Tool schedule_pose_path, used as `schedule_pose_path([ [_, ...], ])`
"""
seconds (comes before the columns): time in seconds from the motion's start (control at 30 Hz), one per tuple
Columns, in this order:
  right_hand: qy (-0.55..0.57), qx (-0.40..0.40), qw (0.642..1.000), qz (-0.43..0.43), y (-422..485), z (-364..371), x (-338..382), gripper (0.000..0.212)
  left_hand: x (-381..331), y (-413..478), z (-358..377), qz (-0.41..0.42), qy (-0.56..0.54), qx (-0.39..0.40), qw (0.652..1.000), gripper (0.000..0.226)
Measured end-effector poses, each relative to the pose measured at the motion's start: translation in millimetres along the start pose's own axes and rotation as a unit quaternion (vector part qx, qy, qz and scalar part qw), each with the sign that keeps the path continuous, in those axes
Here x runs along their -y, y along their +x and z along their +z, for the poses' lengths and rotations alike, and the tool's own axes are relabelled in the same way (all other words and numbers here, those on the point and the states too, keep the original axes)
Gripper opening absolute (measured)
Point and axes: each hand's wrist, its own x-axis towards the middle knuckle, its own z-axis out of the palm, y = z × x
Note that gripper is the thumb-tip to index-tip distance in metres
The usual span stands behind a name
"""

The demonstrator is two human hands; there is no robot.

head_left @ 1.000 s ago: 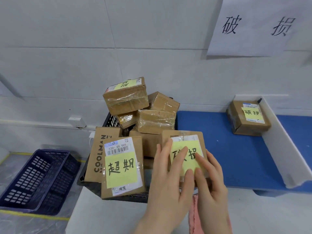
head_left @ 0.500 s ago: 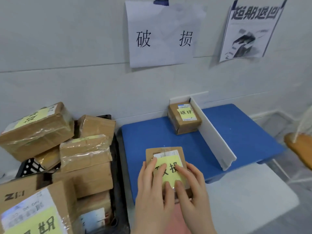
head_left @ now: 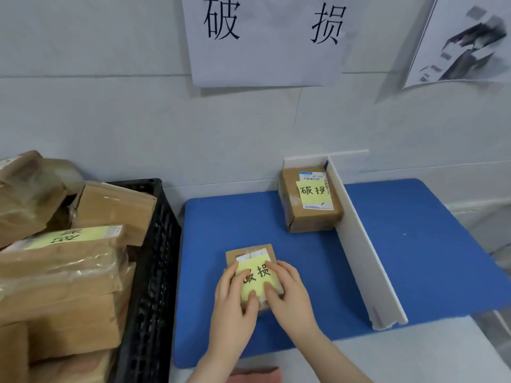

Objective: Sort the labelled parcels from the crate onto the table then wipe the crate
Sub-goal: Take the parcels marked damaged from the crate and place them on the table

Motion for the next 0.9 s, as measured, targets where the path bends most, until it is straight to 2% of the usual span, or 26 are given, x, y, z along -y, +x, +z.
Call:
schedule_pose_path([
  [0.13,-0.02,0.031,0.999,-0.019,24,-3,-2,0.042,6,17,3,-0.004,0.005,-0.014,1.0,0.037],
  [0.23,-0.028,0.009,0.999,-0.016,59,-3,8,0.041,3,59,12,-0.027,-0.028,-0.027,0.999,0.033],
  [0.37,-0.106,-0.027,0.993,-0.047,100,-5,23,0.041,-2,121,17,-0.035,-0.042,-0.029,0.998,0.032],
  [0.5,-0.19,0.006,0.981,-0.044,123,-10,30,0.048,0,157,24,-0.033,-0.023,-0.03,0.999,0.031],
  [0.9,-0.104,0.023,0.993,0.057,178,-19,56,0.045,-9,219,43,-0.032,-0.054,-0.01,0.998,0.03],
])
